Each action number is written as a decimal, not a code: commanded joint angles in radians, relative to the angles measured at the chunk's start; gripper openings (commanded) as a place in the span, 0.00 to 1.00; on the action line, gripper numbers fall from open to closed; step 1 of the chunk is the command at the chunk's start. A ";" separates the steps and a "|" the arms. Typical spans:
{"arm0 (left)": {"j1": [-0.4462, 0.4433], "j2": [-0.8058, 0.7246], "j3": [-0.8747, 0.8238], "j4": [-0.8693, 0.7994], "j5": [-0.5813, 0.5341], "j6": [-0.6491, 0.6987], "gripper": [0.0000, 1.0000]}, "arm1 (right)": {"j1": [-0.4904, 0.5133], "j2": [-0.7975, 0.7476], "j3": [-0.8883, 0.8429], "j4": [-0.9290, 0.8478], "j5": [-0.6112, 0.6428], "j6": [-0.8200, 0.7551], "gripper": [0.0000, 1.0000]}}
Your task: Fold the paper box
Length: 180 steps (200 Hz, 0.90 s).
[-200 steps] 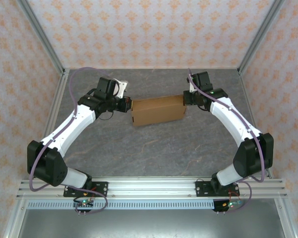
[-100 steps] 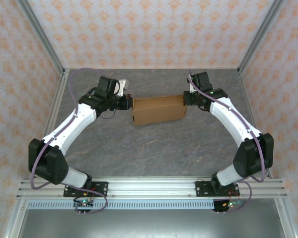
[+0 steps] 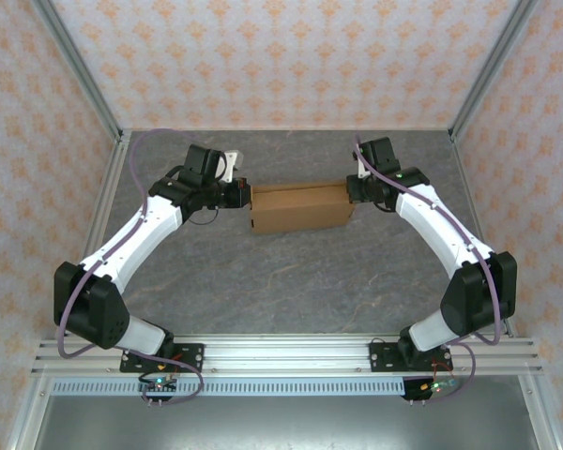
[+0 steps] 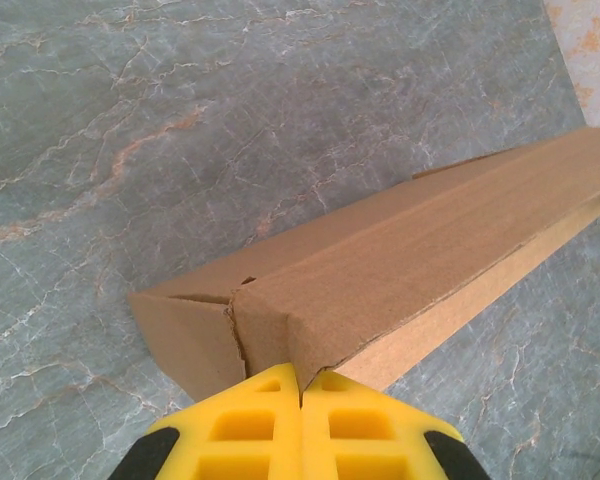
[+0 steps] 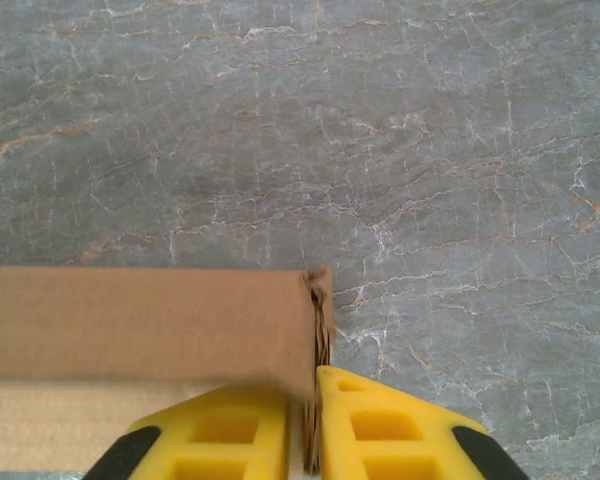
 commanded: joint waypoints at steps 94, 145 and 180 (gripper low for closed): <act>0.009 -0.009 -0.015 0.047 0.029 -0.051 0.00 | -0.017 0.014 -0.046 0.012 -0.017 0.004 0.02; 0.009 0.009 0.001 0.050 0.024 -0.099 0.00 | -0.016 0.033 -0.029 0.005 -0.022 0.000 0.00; -0.003 0.026 -0.002 0.048 0.011 -0.098 0.00 | -0.016 0.033 -0.025 0.001 -0.021 -0.003 0.00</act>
